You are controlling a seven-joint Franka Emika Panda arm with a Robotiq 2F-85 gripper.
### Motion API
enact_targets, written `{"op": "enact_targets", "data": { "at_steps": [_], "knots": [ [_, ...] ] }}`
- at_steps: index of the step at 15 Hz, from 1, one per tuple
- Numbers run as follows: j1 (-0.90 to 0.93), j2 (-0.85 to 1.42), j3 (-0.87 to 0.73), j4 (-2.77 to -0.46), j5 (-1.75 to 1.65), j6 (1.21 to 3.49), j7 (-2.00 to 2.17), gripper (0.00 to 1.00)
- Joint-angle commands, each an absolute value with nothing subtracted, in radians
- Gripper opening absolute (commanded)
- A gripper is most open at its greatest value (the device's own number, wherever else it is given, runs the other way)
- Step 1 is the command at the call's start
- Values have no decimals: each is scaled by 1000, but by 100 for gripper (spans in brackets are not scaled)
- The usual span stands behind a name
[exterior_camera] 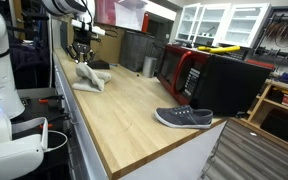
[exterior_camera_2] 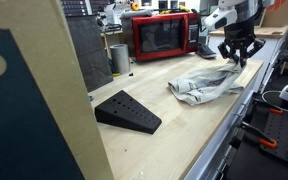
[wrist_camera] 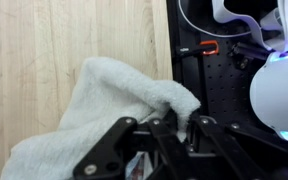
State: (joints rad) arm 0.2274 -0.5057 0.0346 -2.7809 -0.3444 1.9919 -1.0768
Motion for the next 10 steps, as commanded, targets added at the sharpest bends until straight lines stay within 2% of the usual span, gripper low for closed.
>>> {"op": "enact_targets", "data": {
  "at_steps": [1,6,10],
  "knots": [
    [212,-531,43,-2781,-393,1931,-1098,34],
    [219,-549,24,-2779,-355,2001,-1062,70],
    [220,-526,-31,-2776,-190,2103,-1021,100]
  ]
}}
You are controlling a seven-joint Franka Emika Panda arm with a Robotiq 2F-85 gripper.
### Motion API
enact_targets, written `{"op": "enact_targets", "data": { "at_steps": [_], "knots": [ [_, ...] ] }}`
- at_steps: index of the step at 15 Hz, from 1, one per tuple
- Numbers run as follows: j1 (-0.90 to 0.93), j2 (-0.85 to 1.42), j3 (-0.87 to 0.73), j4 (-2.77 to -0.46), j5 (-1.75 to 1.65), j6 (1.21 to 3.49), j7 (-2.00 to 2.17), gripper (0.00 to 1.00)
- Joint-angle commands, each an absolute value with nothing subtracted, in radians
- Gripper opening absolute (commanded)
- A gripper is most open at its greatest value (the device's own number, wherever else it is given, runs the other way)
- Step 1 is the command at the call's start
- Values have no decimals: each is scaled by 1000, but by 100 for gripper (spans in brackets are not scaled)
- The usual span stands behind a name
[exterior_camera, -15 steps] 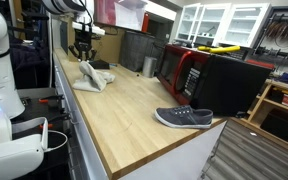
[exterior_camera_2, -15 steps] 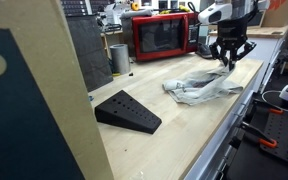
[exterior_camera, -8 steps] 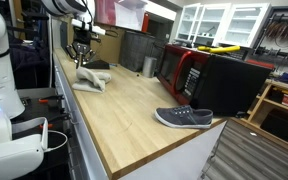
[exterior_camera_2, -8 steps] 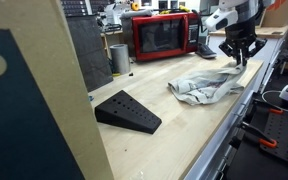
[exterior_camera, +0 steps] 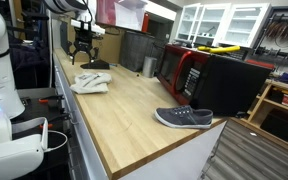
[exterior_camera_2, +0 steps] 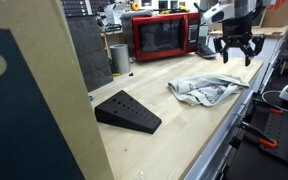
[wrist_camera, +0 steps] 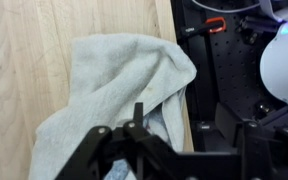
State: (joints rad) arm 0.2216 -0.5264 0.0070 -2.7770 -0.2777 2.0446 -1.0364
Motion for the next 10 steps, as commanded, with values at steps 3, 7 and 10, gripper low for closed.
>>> {"op": "enact_targets", "data": {
  "at_steps": [3,7,10],
  "knots": [
    [210,-478,-74,-2777,-85,2202,-1021,100],
    [213,-369,-126,-2764,52,2324,-1051,100],
    [227,-270,-135,-2742,172,2416,-1069,100]
  ]
}}
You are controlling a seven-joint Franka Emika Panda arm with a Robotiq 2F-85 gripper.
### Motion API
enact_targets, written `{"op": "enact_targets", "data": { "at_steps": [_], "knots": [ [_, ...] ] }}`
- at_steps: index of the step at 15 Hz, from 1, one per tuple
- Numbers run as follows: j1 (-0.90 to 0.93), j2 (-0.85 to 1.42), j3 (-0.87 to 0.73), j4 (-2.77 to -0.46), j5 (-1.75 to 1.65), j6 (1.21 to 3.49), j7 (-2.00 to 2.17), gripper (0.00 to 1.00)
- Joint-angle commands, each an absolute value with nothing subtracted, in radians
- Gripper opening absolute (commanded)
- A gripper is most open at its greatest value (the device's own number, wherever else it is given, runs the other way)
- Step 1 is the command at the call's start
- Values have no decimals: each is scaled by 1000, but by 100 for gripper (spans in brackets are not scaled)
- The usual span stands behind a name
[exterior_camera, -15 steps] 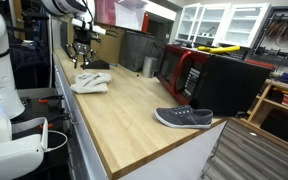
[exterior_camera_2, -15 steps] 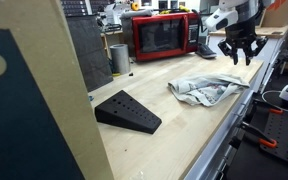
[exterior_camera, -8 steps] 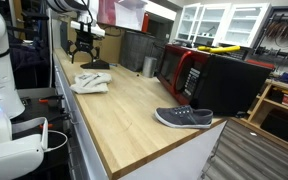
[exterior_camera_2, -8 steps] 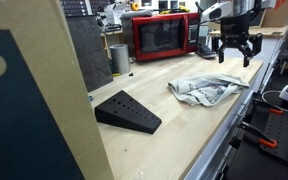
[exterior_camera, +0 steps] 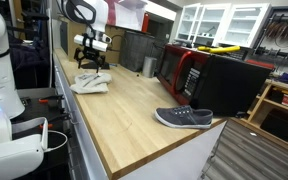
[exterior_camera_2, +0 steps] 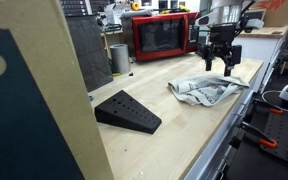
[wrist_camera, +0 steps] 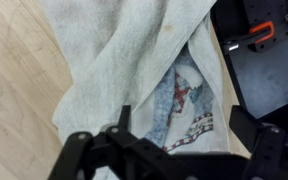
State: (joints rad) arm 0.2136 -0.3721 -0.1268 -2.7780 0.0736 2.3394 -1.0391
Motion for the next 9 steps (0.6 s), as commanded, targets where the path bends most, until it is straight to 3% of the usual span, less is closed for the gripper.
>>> {"op": "enact_targets", "data": {
  "at_steps": [1,9],
  "knots": [
    [231,-240,-130,-2732,212,2446,-1074,100],
    [228,-94,-69,-2633,504,2533,-1151,100]
  ]
}}
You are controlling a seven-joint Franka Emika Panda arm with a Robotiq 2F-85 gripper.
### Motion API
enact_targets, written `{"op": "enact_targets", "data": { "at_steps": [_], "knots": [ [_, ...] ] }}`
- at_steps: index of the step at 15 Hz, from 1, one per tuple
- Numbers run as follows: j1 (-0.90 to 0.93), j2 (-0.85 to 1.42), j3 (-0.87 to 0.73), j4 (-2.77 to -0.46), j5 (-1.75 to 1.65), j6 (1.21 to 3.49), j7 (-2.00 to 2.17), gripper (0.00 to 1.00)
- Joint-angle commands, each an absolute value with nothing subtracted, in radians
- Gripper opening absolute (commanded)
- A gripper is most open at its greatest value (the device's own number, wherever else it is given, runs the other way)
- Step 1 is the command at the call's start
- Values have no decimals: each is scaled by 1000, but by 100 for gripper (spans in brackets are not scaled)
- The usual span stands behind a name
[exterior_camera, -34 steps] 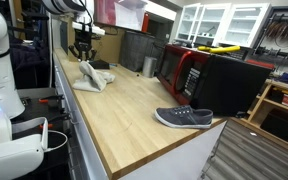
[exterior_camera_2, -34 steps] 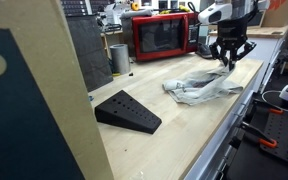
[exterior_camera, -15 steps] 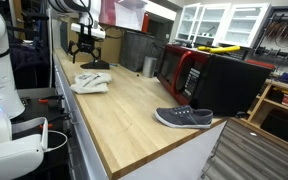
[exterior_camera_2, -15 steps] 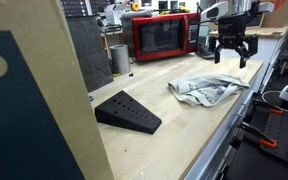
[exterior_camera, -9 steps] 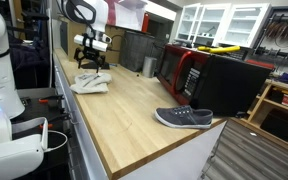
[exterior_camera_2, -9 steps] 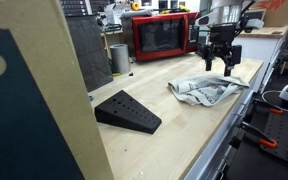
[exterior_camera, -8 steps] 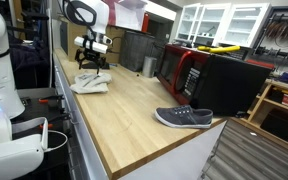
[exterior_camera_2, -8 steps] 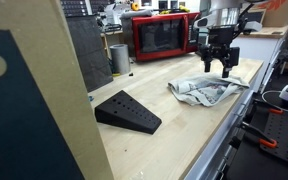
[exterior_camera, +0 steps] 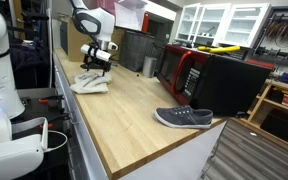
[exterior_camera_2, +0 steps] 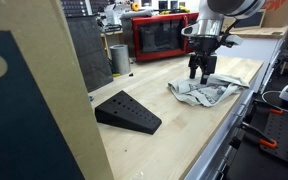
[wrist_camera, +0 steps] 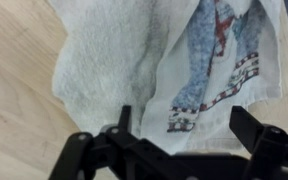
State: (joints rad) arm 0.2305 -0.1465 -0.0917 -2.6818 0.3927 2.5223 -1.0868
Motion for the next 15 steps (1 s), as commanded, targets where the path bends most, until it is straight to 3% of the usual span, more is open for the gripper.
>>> {"op": "enact_targets", "data": {
  "at_steps": [1,2,3,4,12,14,15],
  "knots": [
    [225,-80,-59,-2621,546,2528,-1168,100],
    [222,-63,-46,-2611,584,2527,-1179,100],
    [216,-49,-33,-2602,614,2525,-1185,91],
    [209,-35,-21,-2596,637,2522,-1191,72],
    [155,-26,51,-2599,686,2514,-1172,12],
    [160,-47,68,-2613,685,2523,-1164,0],
    [165,-61,79,-2623,677,2536,-1155,0]
  ]
}}
